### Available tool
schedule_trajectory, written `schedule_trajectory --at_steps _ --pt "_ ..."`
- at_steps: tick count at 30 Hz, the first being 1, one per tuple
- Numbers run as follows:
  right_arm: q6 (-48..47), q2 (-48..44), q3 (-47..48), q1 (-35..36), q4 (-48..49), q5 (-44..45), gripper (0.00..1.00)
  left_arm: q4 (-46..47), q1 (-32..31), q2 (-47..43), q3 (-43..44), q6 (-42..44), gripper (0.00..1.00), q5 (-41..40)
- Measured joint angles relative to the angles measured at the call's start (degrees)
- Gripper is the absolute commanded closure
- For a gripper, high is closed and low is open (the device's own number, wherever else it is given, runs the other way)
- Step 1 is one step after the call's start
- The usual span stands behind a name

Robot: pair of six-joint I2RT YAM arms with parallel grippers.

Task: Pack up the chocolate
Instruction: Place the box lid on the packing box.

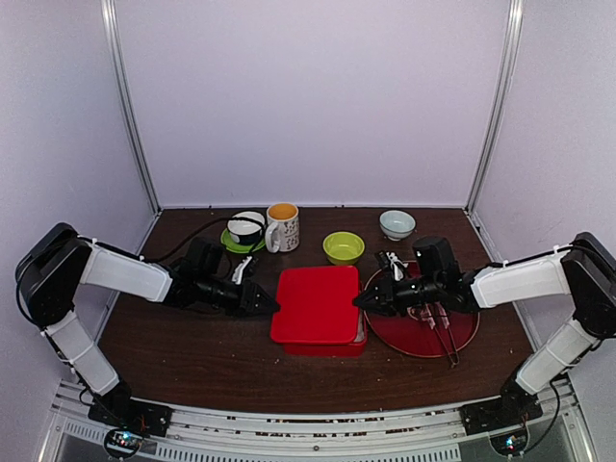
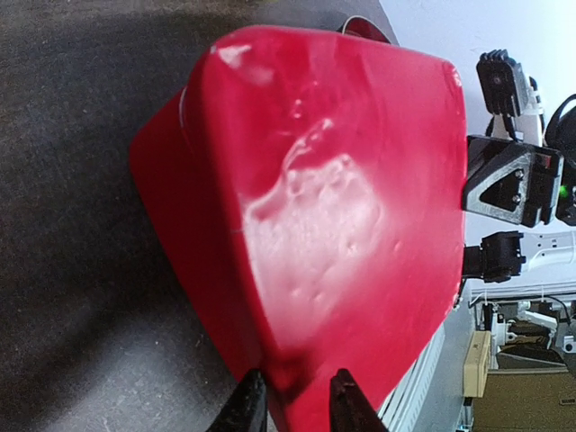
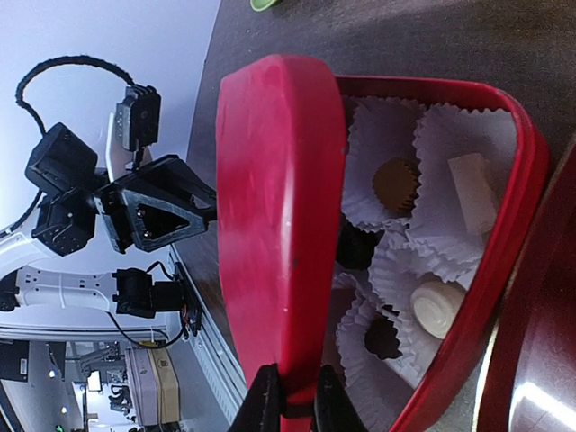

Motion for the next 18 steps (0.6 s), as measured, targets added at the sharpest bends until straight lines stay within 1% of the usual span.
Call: schedule_trajectory --at_steps 8,16,18 --pt "-3.87 0.02 1.55 -2.56 -6.21 1.29 0.85 0.22 -2.45 0.0 2.45 -0.72 0.73 -0.24" --pt "-8.44 0.33 4.0 -2.67 -12.22 4.39 0.84 2.78 -3.17 0.11 2.36 -2.32 0.73 -1.75" --pt "-9.44 0.48 4.33 -2.67 -13.57 5.4 0.82 3.17 -3.37 0.13 2.34 -2.6 0.73 -2.25"
